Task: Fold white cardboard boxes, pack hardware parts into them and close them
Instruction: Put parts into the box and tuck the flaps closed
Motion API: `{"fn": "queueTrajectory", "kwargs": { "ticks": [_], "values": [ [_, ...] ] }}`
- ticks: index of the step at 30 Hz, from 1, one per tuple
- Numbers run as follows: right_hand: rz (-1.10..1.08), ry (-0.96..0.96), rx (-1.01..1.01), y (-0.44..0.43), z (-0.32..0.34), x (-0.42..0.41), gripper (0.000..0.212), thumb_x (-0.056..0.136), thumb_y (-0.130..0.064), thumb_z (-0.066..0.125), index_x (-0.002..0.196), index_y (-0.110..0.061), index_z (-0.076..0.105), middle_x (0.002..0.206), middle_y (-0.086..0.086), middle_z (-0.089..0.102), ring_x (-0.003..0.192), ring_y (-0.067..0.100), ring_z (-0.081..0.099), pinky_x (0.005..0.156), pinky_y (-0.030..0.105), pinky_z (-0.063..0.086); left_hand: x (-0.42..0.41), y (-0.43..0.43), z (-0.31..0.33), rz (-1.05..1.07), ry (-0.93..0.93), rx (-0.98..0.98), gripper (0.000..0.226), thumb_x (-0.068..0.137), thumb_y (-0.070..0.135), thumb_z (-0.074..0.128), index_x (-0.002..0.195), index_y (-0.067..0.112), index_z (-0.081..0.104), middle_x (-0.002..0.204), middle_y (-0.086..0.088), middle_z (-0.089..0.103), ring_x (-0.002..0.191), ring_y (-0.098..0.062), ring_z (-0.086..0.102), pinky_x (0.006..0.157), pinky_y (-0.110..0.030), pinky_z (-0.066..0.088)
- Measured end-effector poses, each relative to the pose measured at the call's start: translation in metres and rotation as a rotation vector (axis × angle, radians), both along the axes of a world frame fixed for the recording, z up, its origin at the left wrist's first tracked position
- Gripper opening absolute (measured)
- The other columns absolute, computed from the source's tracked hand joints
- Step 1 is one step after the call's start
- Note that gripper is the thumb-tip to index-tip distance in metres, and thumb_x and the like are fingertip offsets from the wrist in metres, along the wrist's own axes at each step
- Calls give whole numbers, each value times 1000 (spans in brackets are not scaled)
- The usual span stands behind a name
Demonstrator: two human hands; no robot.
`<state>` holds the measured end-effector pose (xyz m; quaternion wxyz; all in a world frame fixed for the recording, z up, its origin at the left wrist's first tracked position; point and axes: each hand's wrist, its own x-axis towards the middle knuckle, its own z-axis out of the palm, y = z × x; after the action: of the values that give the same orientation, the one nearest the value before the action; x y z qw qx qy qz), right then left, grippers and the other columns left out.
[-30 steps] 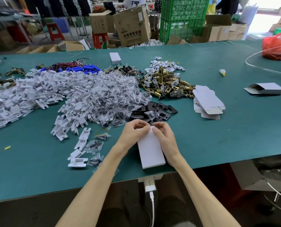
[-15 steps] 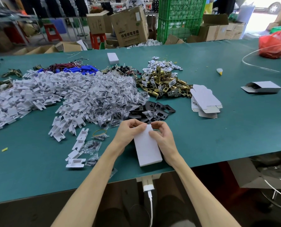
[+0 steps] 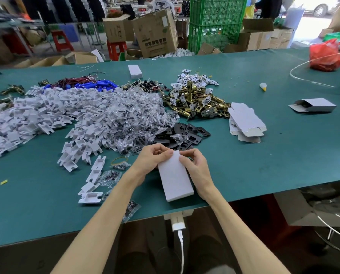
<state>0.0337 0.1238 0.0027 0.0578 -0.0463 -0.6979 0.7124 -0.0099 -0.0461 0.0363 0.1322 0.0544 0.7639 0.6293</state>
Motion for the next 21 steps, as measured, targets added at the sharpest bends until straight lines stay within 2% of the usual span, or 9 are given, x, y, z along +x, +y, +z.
{"fn": "queueTrajectory", "kwargs": {
  "ticks": [6,11,17,21],
  "values": [
    [7,3,9,0,1,0,9,96,-15,67,100,-10,61,103,9,67,85,15,64,66,28,52,-4,1,4,-2,-19,-37,11,94,20,76,90,11,73,89,-9,69,77,-15,62,65,-21,52],
    [10,-7,-24,0,1,1,6,98,-13,65,100,-10,60,102,8,66,79,10,64,60,23,51,-9,-2,6,-51,-47,-62,13,95,23,76,86,15,70,88,-6,72,76,-12,64,64,-21,52],
    [22,-13,-28,-1,2,1,7,98,-12,64,102,-9,60,100,7,66,78,8,64,60,22,51,-11,-4,7,-69,-98,-47,14,95,24,74,85,17,68,90,-4,71,78,-14,63,65,-22,50],
    [22,-14,-33,-1,3,1,7,98,-12,64,103,-8,59,101,7,66,81,13,63,60,23,51,-12,-4,8,-77,-129,-28,15,95,23,75,83,18,68,89,-2,71,79,-13,63,67,-24,50]
  ]
}}
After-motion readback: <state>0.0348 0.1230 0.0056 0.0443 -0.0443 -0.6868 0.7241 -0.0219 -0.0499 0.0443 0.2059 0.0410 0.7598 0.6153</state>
